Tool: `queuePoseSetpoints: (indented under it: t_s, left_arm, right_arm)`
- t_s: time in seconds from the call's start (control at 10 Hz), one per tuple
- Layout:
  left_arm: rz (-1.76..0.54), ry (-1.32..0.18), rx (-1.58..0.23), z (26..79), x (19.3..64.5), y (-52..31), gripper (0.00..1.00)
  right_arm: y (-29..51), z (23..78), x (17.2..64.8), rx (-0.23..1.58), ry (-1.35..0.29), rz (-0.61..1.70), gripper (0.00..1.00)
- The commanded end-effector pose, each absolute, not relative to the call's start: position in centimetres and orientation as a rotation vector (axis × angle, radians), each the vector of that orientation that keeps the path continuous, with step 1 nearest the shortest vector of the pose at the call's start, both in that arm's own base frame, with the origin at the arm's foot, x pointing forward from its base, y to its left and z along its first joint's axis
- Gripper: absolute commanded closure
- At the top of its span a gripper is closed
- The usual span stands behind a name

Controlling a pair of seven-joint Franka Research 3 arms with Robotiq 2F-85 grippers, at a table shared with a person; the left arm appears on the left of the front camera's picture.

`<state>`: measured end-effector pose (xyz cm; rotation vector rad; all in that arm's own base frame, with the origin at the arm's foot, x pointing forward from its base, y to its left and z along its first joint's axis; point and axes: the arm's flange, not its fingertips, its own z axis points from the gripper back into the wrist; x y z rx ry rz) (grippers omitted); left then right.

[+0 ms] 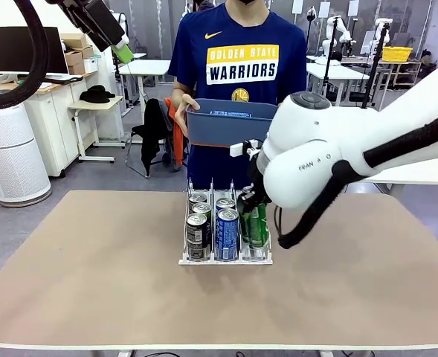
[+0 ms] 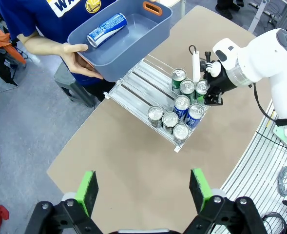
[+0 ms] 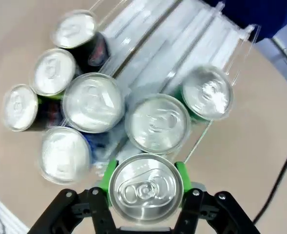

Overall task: Fill the beverage cans into the dispenser.
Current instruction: Place the picked Sprite in the line of the Automatic Can Dispenser with the same cans.

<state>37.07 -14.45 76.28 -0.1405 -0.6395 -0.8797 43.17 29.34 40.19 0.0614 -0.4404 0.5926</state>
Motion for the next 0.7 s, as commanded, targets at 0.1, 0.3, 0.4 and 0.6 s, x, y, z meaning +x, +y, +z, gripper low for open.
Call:
queuePoseSetpoints:
  t_s: [0.1, 0.3, 0.4, 0.6]
  left_arm:
    - [-0.875, -0.633, -0.144, 76.21, 37.01, -14.36, 0.0]
    - [-0.875, -0.633, -0.144, 76.21, 37.01, -14.36, 0.0]
    - [-0.875, -0.633, -0.144, 76.21, 37.01, -14.36, 0.0]
    - [-0.875, -0.633, -0.144, 76.21, 37.01, -14.36, 0.0]
  right_arm:
    - [28.02, 38.21, 44.69, 0.005, -0.568, 0.525, 0.42]
    - [27.76, 37.95, 44.32, 0.054, -0.543, 0.524, 0.42]
    - [27.73, 37.96, 44.01, 0.076, -0.525, 0.538, 0.42]
    - [27.7, 37.99, 43.69, 0.103, -0.471, 0.558, 0.42]
